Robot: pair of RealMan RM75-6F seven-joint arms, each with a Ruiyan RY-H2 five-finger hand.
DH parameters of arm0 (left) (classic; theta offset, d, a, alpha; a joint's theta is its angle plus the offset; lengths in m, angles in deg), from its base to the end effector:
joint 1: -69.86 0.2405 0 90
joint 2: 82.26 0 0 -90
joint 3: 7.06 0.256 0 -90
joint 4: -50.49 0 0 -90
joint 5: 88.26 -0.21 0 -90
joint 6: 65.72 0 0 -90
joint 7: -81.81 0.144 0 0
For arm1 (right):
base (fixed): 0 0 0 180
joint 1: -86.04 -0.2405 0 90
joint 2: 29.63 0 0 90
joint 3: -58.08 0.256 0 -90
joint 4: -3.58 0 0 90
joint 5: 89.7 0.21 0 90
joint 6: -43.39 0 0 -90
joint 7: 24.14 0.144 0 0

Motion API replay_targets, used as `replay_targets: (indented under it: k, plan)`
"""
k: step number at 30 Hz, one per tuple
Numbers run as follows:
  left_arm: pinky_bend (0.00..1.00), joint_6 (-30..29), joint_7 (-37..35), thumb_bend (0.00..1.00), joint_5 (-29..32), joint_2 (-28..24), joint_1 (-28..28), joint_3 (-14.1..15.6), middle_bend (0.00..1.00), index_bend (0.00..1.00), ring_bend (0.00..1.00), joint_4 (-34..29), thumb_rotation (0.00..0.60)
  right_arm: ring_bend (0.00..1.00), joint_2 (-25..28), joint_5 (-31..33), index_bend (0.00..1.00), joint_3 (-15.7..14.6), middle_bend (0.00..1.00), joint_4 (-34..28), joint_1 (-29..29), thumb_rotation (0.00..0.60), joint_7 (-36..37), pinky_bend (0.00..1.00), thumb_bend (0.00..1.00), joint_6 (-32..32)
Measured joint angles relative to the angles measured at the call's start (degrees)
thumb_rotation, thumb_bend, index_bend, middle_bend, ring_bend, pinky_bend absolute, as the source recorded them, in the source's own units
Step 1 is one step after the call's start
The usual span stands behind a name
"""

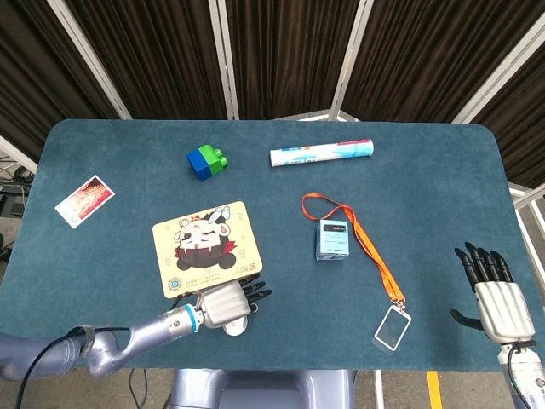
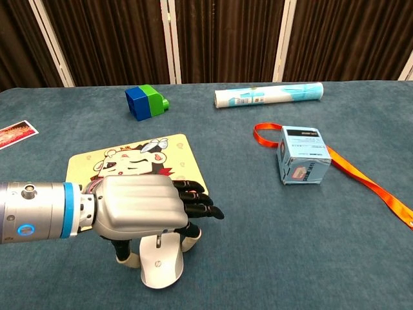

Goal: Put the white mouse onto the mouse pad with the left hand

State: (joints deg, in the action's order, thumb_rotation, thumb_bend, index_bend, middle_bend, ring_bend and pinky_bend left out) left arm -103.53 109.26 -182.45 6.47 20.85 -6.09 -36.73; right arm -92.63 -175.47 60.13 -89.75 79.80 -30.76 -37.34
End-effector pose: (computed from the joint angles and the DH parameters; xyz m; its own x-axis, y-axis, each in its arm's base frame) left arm -0.1164 0.2598 -0.0787 0.8683 0.0287 0.4952 0.2215 -0.9157 -0.3352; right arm -0.3107 -0.1849 0.1520 0.5020 -0.0786 0.8613 -0.8648 -0.0375 0.5007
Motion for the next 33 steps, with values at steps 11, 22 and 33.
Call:
replay_targets:
  k: [11, 22, 33]
  plan:
    - [0.00, -3.00, -0.85, 0.22, -0.75, -2.76, -0.86, -0.23, 0.00, 0.54, 0.00, 0.50, 0.600, 0.00, 0.01, 0.01, 0.00, -0.02, 0.00, -0.03, 0.01, 0.600, -0.07, 0.00, 0.09, 0.01]
    - [0.00, -4.46, -4.11, 0.22, 0.66, -4.78, -2.56, -2.91, 0.00, 0.54, 0.00, 6.50, 0.600, 0.00, -0.06, 0.04, 0.00, 0.01, 0.00, -0.03, 0.03, 0.600, -0.22, 0.00, 0.09, -0.06]
    - [0.00, -5.28, -11.37, 0.22, -0.42, -1.88, -5.73, -3.01, 0.00, 0.54, 0.00, 19.75, 0.600, 0.00, -0.10, 0.24, 0.00, 0.09, 0.00, -0.09, -0.05, 0.600, -0.33, 0.00, 0.09, 0.09]
